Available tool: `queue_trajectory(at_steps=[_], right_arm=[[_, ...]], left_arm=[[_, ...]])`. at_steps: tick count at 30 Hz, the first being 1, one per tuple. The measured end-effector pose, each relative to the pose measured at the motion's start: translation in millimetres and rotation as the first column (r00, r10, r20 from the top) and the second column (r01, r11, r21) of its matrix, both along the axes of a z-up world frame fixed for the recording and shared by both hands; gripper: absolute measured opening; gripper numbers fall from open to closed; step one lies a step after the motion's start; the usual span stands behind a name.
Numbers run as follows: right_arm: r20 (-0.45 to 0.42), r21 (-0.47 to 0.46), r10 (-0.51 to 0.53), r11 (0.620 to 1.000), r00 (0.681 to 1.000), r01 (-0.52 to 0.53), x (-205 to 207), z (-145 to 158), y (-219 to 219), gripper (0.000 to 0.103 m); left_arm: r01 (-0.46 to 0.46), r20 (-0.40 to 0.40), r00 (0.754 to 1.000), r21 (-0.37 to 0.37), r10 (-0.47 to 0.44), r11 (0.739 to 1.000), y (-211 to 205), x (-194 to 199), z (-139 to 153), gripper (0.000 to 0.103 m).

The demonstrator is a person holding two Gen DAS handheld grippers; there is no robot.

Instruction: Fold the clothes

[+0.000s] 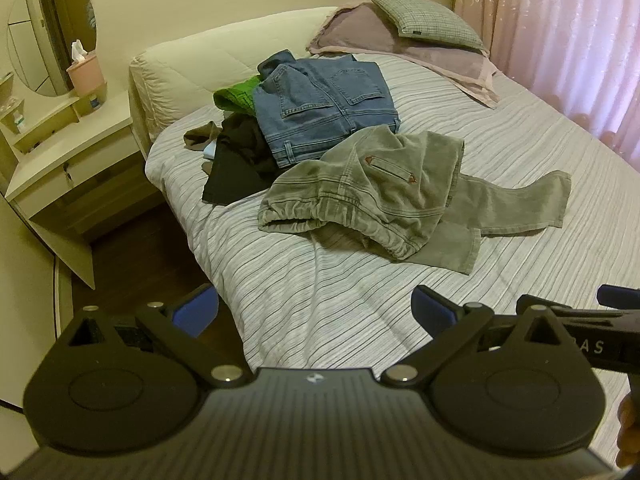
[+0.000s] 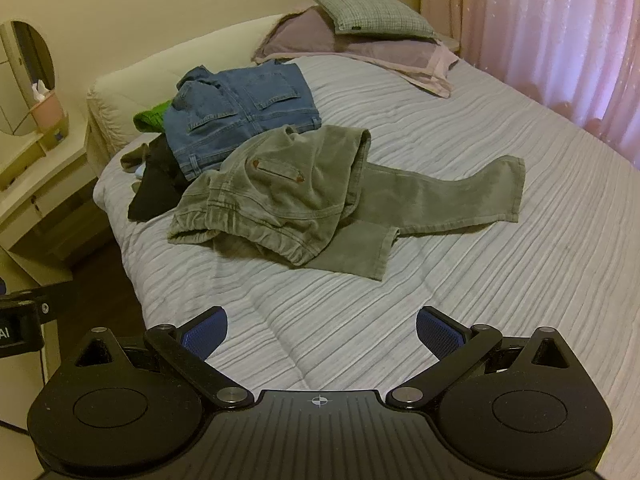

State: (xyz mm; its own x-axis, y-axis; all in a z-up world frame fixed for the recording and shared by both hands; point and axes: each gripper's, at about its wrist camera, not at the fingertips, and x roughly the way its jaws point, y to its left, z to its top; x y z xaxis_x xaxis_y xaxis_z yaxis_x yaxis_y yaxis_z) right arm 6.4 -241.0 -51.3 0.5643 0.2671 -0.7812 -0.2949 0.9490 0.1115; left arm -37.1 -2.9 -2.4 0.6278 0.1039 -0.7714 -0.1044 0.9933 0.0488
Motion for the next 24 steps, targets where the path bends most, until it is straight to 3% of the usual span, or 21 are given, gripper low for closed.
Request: queue_trajectory(at_steps=[8, 24], right_arm=[[-0.013, 0.012, -0.024, 1.000, 1.000, 0.025, 6.0, -3.5, 3.8, 0.103], [-0.099, 0.209, -0.119, 0.968, 0.988, 0.138, 38.6, -24.7, 12.6, 0.103]], left_arm=[[0.006, -0.001, 1.000, -0.004, -0.006, 1.000, 7.7, 7.6, -3.1, 0.102], [0.059, -0.052, 0.997, -0.042, -0.061, 0.997, 48.0, 51.6, -29.2, 0.102]])
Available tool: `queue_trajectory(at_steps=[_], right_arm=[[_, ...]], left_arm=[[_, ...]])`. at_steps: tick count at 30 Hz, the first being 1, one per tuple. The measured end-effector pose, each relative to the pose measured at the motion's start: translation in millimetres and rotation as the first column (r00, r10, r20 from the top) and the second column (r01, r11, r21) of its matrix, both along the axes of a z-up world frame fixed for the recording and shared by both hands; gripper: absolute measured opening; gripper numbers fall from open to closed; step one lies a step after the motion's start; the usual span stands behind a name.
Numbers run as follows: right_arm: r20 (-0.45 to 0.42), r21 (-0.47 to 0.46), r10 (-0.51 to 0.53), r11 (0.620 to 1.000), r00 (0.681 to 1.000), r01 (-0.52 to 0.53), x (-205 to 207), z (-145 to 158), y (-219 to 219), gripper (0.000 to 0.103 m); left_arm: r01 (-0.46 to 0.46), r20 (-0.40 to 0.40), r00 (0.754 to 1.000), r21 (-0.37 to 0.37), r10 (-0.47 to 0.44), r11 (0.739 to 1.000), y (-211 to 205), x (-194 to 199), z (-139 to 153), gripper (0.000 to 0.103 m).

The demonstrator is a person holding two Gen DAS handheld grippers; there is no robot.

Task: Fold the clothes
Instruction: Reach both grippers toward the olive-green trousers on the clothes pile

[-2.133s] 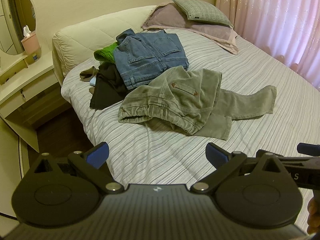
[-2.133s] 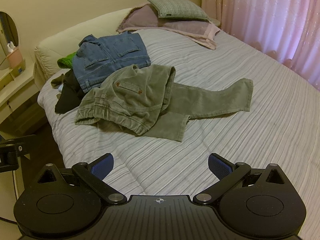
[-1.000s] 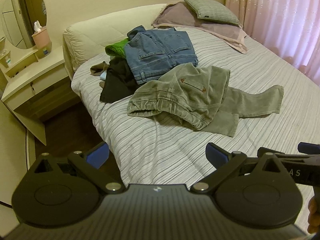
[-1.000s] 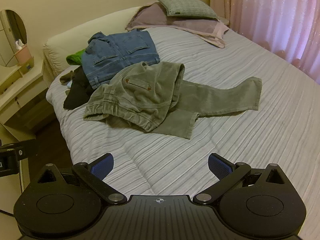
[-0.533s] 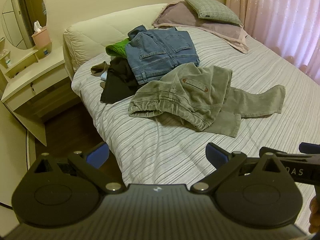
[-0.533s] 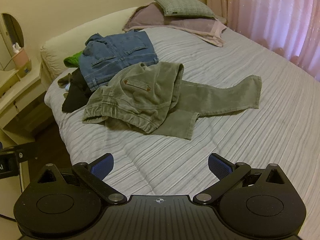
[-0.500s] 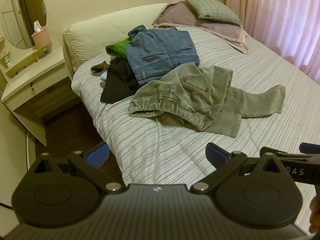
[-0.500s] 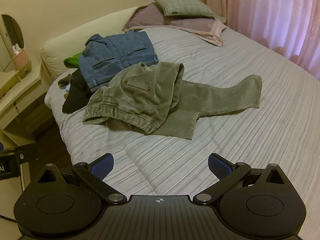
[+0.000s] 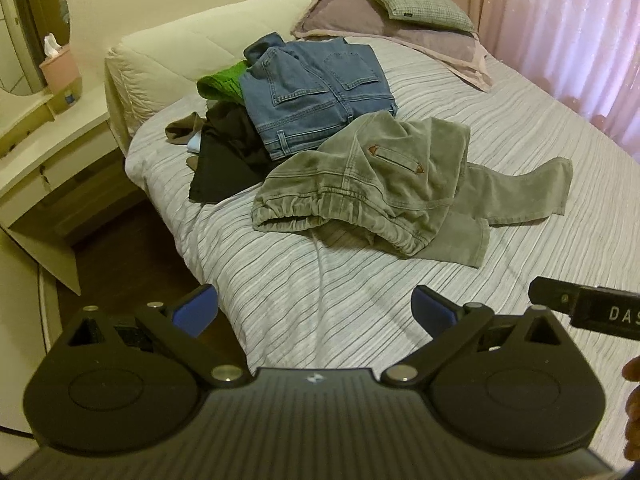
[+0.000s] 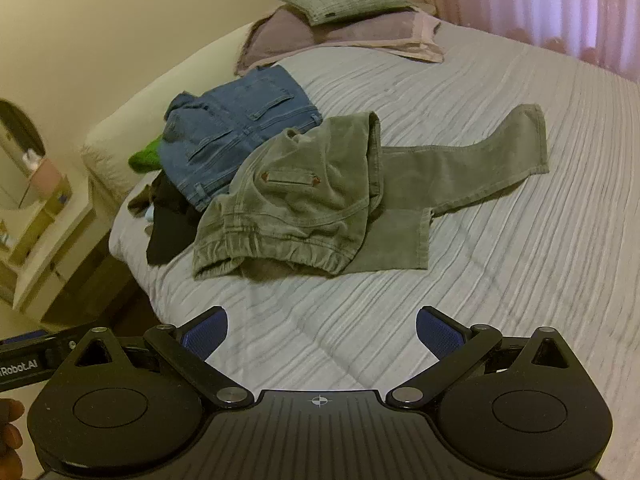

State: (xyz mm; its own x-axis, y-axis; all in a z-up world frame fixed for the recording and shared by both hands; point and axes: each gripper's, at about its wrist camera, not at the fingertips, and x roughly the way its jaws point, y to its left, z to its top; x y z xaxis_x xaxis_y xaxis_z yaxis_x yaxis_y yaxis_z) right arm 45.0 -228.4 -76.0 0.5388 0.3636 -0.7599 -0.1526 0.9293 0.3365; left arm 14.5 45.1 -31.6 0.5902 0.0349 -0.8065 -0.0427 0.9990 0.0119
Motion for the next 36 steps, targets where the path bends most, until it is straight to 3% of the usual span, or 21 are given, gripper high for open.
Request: queue_trajectory(at_steps=[10, 26, 29, 34, 36], right_arm=[[-0.042, 0.072, -0.104, 0.992, 0.994, 0.107, 54.4, -35.5, 9.3, 0.103], [-0.046, 0.156, -0.186, 0.969, 0.981, 0.191, 158.9, -88.2, 13.5, 0.102], [-0.040, 0.190, -0.160, 0.968, 0.986, 0.165, 176.4, -102.4, 12.5, 0.091], [-0.052, 0.190, -0.128, 0.972, 0.990, 0.136, 205.1, -129.8, 11.7, 0.090], [-0.053, 0.166, -0.104, 0.980, 0.993, 0.111, 215.8, -141.9, 11.1, 0.071]], left_arm=[[0.060, -0.024, 0.998, -0.032, -0.061, 0.998, 30.4, 69.1, -25.4, 0.101], [0.189, -0.084, 0.977, -0.060, -0.193, 0.980, 33.4, 210.4, -76.3, 0.100], [0.201, -0.097, 0.973, -0.065, -0.207, 0.977, 29.8, 232.0, -86.5, 0.100], [0.205, -0.128, 0.969, -0.066, -0.212, 0.977, 21.8, 266.0, -104.5, 0.099], [0.207, -0.141, 0.967, -0.061, -0.214, 0.976, 19.2, 277.0, -112.4, 0.099]])
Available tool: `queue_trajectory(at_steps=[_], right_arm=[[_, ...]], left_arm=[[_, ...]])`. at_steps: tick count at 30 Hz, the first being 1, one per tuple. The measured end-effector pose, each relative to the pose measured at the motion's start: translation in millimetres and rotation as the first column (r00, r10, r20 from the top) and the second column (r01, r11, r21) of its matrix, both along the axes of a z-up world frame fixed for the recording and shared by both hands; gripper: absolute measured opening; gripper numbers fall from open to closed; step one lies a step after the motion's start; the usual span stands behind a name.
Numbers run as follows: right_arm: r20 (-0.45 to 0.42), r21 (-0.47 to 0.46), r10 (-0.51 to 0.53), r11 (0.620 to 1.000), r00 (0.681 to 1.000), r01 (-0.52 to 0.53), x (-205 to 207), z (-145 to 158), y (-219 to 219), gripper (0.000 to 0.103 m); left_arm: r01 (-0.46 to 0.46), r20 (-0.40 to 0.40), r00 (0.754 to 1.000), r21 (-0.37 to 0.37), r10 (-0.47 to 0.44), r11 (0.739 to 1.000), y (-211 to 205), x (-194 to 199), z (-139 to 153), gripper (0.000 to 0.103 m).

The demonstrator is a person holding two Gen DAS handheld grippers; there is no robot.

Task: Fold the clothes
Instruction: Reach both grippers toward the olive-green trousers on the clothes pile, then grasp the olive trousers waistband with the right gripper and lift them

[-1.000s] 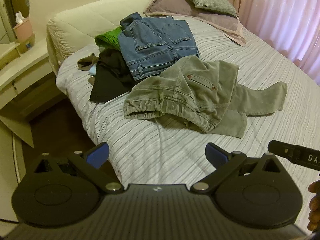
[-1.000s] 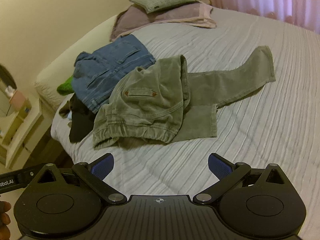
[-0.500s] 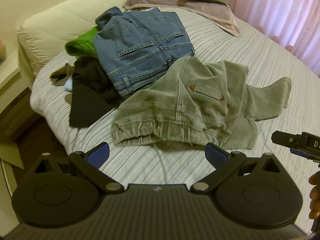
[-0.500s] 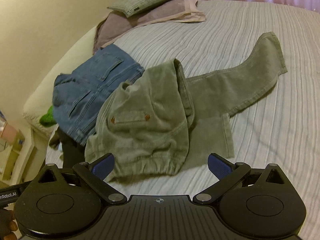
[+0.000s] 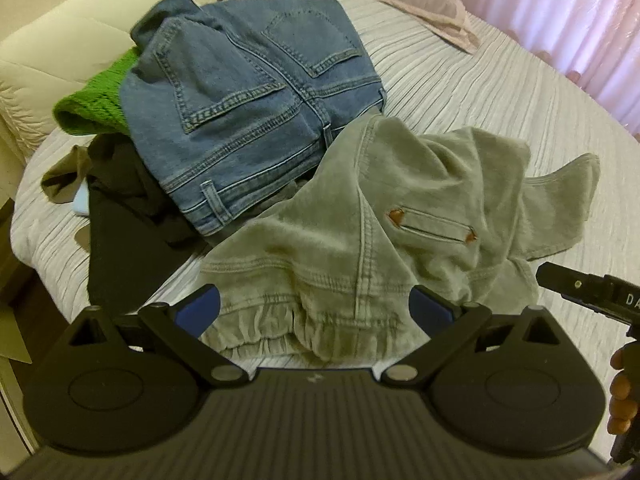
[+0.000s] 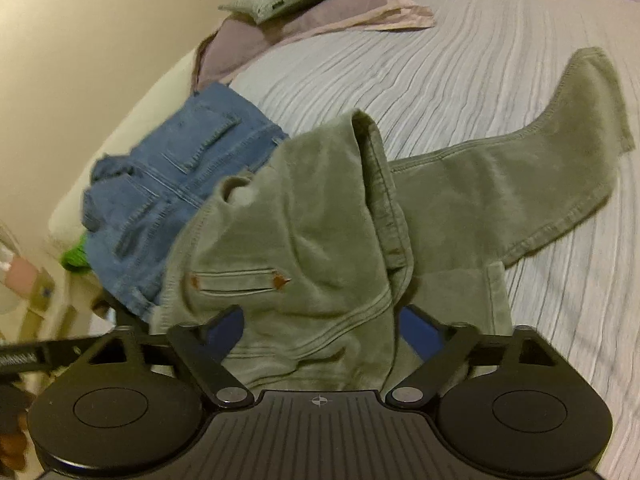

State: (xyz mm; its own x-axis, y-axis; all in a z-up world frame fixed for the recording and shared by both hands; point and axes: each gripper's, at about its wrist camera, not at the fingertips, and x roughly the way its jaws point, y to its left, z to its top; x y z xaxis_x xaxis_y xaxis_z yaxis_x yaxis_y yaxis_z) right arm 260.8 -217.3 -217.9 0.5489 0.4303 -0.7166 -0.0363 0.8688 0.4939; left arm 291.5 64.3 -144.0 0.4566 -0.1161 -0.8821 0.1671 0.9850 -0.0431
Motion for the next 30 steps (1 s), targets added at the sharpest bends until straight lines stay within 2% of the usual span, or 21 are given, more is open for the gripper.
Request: queue_trajectory(at_steps=[3, 7, 13, 14, 15, 16, 17, 20, 23, 25, 27, 29, 30], right_arm=[[-0.022, -0.025, 0.025, 0.999, 0.999, -0.026, 15.0, -18.8, -1.5, 0.069], [-0.002, -0.059, 0.072, 0.996, 0.997, -0.072, 30.3, -35.8, -4.5, 0.069], [0.025, 0.000, 0.235, 0.972, 0.972, -0.235, 50.9, -65.1, -2.0, 0.069], [0.029, 0.009, 0.263, 0.965, 0.964, -0.264, 52.9, -65.5, 0.3, 0.061], [0.034, 0.018, 0.291, 0.956, 0.956, -0.292, 54.8, -65.9, 2.6, 0.041], [0.039, 0.027, 0.319, 0.947, 0.947, -0.320, 56.2, -65.4, 5.2, 0.035], [0.043, 0.035, 0.347, 0.937, 0.937, -0.348, 54.6, -60.8, 8.7, 0.013], [0.034, 0.081, 0.402, 0.911, 0.915, -0.404, 44.6, -45.8, 18.2, 0.007], [0.052, 0.222, 0.402, 0.888, 0.914, -0.403, 23.1, -22.8, 19.4, 0.006], [0.088, 0.375, 0.351, 0.855, 0.932, -0.357, 7.2, -1.4, 10.8, 0.006], [0.119, 0.545, 0.257, 0.790, 0.959, -0.280, -8.4, 21.7, -3.0, 0.006], [0.139, 0.658, 0.143, 0.726, 0.980, -0.200, -19.1, 43.3, -17.8, 0.006], [0.143, 0.690, 0.089, 0.705, 0.986, -0.164, -22.7, 55.8, -24.7, 0.006]], left_arm=[[0.002, -0.013, 1.000, 0.011, -0.002, 1.000, -1.8, 16.5, -10.0, 0.098], [-0.011, -0.019, 1.000, 0.011, 0.011, 1.000, -2.3, 35.5, -18.6, 0.098], [-0.039, -0.020, 0.999, 0.017, 0.040, 0.999, -2.1, 54.3, -25.1, 0.098], [-0.043, -0.020, 0.999, 0.018, 0.044, 0.999, -1.7, 55.6, -25.4, 0.098], [-0.047, -0.020, 0.999, 0.020, 0.047, 0.999, -1.1, 56.1, -25.1, 0.098], [-0.051, -0.019, 0.999, 0.023, 0.051, 0.998, -0.5, 56.2, -24.6, 0.097], [-0.054, -0.018, 0.998, 0.026, 0.055, 0.998, 0.2, 56.2, -24.0, 0.097], [-0.068, -0.003, 0.998, 0.040, 0.069, 0.997, 4.3, 53.3, -18.7, 0.097], [-0.097, 0.013, 0.995, 0.049, 0.097, 0.994, 12.9, 47.8, -9.2, 0.096], [-0.119, 0.038, 0.992, 0.054, 0.117, 0.991, 20.4, 41.0, 2.2, 0.096], [-0.170, 0.071, 0.984, 0.060, 0.166, 0.984, 27.9, 32.5, 15.7, 0.096], [-0.209, 0.109, 0.973, 0.058, 0.202, 0.976, 37.8, 21.3, 33.4, 0.096], [-0.225, 0.130, 0.968, 0.055, 0.216, 0.973, 43.2, 14.6, 43.5, 0.096]])
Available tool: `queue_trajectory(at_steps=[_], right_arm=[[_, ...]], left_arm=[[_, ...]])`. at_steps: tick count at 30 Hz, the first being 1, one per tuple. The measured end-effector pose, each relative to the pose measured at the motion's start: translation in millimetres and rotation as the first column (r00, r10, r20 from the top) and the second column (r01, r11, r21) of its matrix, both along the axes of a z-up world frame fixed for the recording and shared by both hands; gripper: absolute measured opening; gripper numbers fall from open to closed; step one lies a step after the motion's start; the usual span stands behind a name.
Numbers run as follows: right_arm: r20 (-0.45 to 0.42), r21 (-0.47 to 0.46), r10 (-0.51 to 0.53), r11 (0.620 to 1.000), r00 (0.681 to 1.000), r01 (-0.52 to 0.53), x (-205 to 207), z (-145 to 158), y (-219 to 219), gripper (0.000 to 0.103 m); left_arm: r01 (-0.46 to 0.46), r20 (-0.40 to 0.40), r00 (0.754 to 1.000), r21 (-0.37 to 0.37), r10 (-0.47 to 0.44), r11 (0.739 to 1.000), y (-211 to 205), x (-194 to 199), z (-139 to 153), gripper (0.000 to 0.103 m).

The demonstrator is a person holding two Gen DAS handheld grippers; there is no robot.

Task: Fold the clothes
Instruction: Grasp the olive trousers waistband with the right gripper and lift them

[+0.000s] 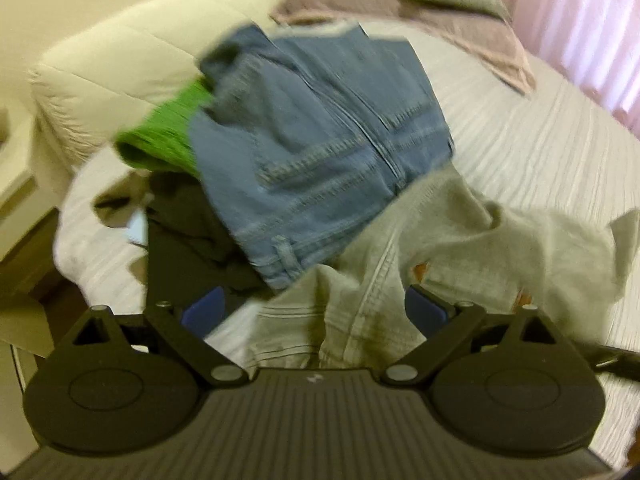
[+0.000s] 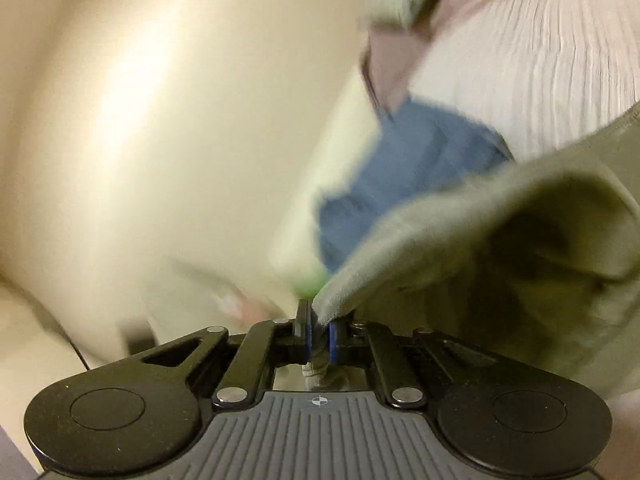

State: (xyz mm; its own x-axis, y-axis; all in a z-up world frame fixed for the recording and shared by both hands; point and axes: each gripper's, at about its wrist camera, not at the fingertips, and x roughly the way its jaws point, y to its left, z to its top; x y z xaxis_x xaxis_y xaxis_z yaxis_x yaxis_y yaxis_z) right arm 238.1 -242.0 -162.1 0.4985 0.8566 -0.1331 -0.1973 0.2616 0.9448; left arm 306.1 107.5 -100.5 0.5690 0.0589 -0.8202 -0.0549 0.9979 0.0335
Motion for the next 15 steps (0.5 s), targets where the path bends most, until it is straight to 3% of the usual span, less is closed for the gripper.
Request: queue_trajectory(at_steps=[5, 7, 9, 11, 13, 15], right_arm=[[-0.032, 0.136, -0.235, 0.962, 0.972, 0.237, -22.1, 62.0, -35.1, 0.006], [-0.050, 0.200, -0.362, 0.910, 0.931, 0.364, -41.7, 86.9, -57.4, 0.006], [-0.086, 0.265, -0.505, 0.820, 0.859, 0.508, -76.9, 104.9, -101.0, 0.006], [-0.150, 0.304, -0.632, 0.703, 0.760, 0.644, -122.7, 111.7, -146.8, 0.006], [-0.274, 0.295, -0.754, 0.524, 0.596, 0.799, -192.9, 107.7, -199.5, 0.006], [-0.378, 0.219, -0.829, 0.351, 0.411, 0.910, -269.4, 100.6, -239.5, 0.006]], left_arm=[[-0.048, 0.111, 0.993, -0.027, 0.050, 0.998, 14.3, -40.0, 49.2, 0.095], [-0.047, 0.139, 0.989, -0.035, 0.052, 0.998, 11.3, -57.2, 65.0, 0.095], [-0.025, 0.155, 0.987, -0.046, 0.032, 0.999, 2.2, -73.8, 75.8, 0.095], [0.016, 0.165, 0.986, -0.058, -0.006, 0.998, -13.1, -91.3, 81.6, 0.095], [0.065, 0.168, 0.984, -0.070, -0.052, 0.995, -31.8, -108.4, 84.6, 0.095], [0.122, 0.159, 0.981, -0.082, -0.108, 0.989, -54.8, -124.4, 84.0, 0.096]])
